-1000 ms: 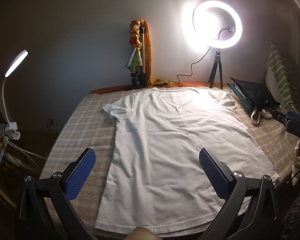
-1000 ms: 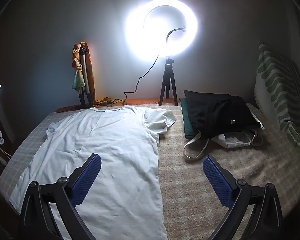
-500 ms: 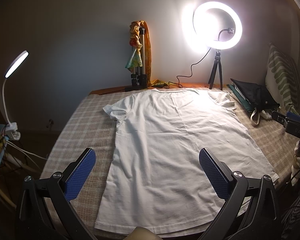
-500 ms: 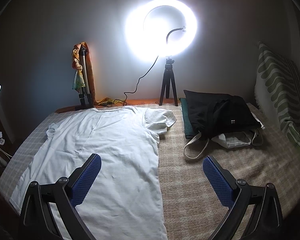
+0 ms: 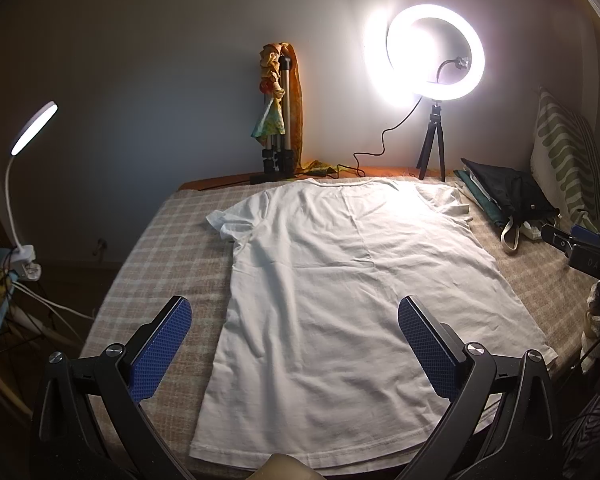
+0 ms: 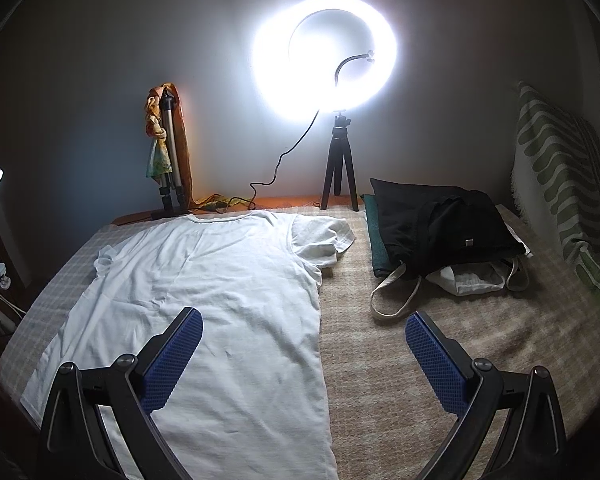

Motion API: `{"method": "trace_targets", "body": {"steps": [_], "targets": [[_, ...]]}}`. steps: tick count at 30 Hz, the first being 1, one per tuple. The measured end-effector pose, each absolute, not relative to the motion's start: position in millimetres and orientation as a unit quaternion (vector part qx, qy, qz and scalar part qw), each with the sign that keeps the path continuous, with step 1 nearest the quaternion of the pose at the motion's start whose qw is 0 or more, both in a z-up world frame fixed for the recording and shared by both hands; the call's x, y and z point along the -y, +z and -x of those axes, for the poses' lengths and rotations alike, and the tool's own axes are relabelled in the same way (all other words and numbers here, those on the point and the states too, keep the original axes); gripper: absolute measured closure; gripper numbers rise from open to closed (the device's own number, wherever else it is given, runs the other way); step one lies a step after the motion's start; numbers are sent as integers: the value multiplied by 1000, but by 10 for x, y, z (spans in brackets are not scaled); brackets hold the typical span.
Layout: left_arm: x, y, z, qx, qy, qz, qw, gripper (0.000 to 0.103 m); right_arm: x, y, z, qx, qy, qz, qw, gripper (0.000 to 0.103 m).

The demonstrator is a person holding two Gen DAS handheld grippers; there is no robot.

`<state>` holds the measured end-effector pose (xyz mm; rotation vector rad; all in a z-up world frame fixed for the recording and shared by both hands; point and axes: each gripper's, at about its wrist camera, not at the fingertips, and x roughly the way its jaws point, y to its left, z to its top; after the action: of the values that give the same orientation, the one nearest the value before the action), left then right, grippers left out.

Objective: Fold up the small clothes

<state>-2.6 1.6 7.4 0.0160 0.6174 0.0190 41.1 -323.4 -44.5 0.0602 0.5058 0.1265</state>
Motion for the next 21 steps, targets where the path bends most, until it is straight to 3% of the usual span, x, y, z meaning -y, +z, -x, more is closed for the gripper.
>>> {"method": "trace_targets", "body": {"steps": [21], "targets": [[-26,63,34,-303,9,-8,953,1,3228,-454,-410,-251,63,-30,966,0]]}}
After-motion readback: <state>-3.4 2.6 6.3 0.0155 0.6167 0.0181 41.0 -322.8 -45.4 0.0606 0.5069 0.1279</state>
